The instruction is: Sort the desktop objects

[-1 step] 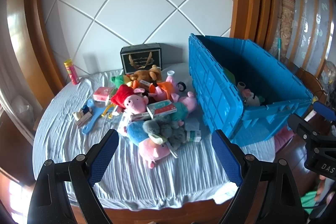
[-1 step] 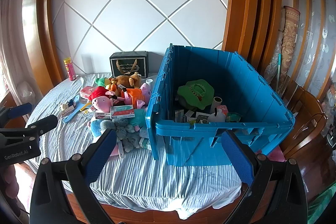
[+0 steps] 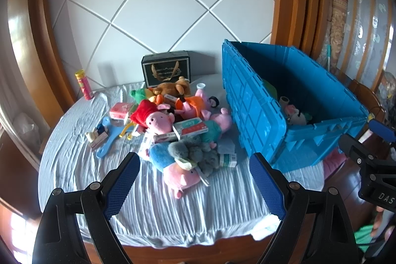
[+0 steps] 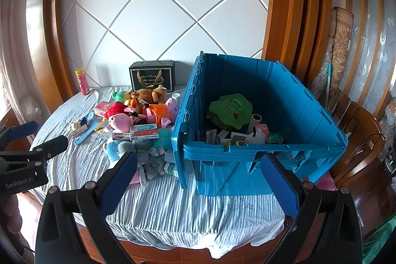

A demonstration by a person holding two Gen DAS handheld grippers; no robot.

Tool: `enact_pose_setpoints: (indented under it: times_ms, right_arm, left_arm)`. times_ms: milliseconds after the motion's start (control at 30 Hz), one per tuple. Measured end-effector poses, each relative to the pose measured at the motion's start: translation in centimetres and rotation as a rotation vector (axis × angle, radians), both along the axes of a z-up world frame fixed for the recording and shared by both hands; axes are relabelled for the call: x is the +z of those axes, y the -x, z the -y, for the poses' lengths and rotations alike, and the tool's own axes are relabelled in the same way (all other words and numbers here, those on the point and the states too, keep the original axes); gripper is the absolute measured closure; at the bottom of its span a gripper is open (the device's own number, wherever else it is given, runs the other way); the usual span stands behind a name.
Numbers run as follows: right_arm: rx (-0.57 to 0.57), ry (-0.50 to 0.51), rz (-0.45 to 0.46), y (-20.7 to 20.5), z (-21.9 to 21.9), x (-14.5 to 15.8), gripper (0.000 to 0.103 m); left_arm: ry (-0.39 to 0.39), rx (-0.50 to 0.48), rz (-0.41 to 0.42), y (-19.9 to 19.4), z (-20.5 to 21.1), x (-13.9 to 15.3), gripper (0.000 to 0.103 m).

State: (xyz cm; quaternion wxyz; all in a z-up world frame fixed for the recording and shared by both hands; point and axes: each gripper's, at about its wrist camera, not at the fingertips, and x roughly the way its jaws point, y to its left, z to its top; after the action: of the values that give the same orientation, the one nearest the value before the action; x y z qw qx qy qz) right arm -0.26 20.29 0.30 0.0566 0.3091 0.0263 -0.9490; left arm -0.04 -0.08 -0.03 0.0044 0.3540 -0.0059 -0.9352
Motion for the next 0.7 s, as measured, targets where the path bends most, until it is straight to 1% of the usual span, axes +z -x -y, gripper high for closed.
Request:
enact_pose_setpoints:
  times_ms: [333, 500, 700]
  right_arm:
    - [-0.007, -0.004, 0.007, 0.2, 0.52, -0.3, 0.001]
    - [-0.006, -0.001, 0.006, 0.15, 0.2, -0.15, 0.001]
    - [-0.007, 0.001, 0.005, 0.31, 0.15, -0.37, 0.001]
  left_arm:
    - [-0.008, -0.004, 0.0, 0.0, 0.73, 0.31, 0.012]
    - [0.011, -0.01, -0.008, 0.22, 0.21, -0.08, 0.012]
    - [0.009, -0.01, -0.005, 0.16, -0.12, -0.08, 0.012]
